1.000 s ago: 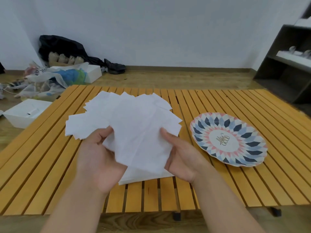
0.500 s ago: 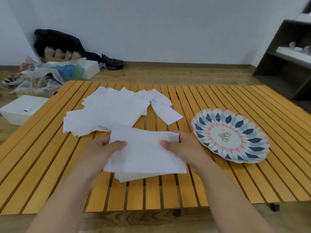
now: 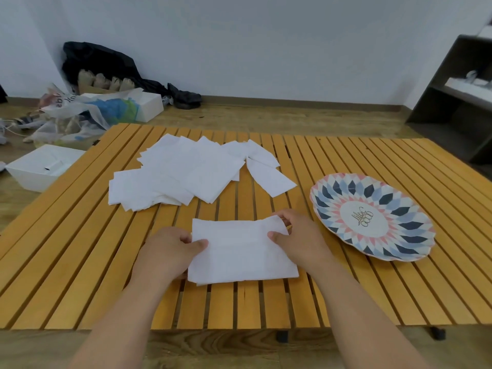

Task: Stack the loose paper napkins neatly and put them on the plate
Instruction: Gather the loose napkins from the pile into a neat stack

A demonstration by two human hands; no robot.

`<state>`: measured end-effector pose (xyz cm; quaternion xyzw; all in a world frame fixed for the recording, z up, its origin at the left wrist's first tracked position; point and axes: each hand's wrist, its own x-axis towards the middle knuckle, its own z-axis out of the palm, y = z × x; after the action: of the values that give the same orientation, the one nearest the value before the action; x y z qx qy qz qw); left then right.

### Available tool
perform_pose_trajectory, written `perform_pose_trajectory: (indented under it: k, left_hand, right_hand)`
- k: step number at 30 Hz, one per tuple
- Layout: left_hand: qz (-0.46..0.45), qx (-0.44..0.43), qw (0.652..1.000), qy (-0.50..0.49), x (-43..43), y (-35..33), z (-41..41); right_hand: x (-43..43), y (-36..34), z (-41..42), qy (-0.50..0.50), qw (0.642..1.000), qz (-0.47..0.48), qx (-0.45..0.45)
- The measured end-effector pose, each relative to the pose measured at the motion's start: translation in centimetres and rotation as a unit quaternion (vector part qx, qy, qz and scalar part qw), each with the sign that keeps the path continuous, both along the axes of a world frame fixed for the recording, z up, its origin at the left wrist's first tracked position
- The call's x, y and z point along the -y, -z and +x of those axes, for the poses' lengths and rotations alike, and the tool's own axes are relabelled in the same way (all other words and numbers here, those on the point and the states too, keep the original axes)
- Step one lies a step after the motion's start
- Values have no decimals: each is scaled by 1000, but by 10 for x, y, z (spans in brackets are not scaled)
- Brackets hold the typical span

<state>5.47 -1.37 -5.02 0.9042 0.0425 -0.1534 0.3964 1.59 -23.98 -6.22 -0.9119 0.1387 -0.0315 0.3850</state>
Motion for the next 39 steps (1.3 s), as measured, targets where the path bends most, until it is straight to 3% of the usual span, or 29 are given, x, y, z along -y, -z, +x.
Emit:
perform_pose_trajectory:
  k: [4,7,11,14,19,23,31,39]
  left_hand:
    - [119,33,992,9,2,7,2]
    - [128,55,990,1,0,9,4]
    - [103,182,978,-27,-4,5,13]
    - [144,279,949,-11,-7,9,28]
    - [236,387,884,118,1,22,65]
    - [234,336,895,176,22,22,88]
    - [311,323,889,100,37,27,107]
    - [117,313,942,-17,25,16,113]
  right_hand:
    - [-1,5,0,-16,998,-54,-13]
    - [-1,6,1,-16,996,-87,-29]
    - [-3,3,-1,-15,991,-131,-29]
    - [-4,-1,-2,-22,986,-167,3]
    - [-8,-5,-2,-38,983,-175,41]
    - [-6,-6,-1,-37,983,-169,62]
    - [-8,-6,1,-45,982,-167,75]
    - [-9,-9,0,-36,985,-153,72]
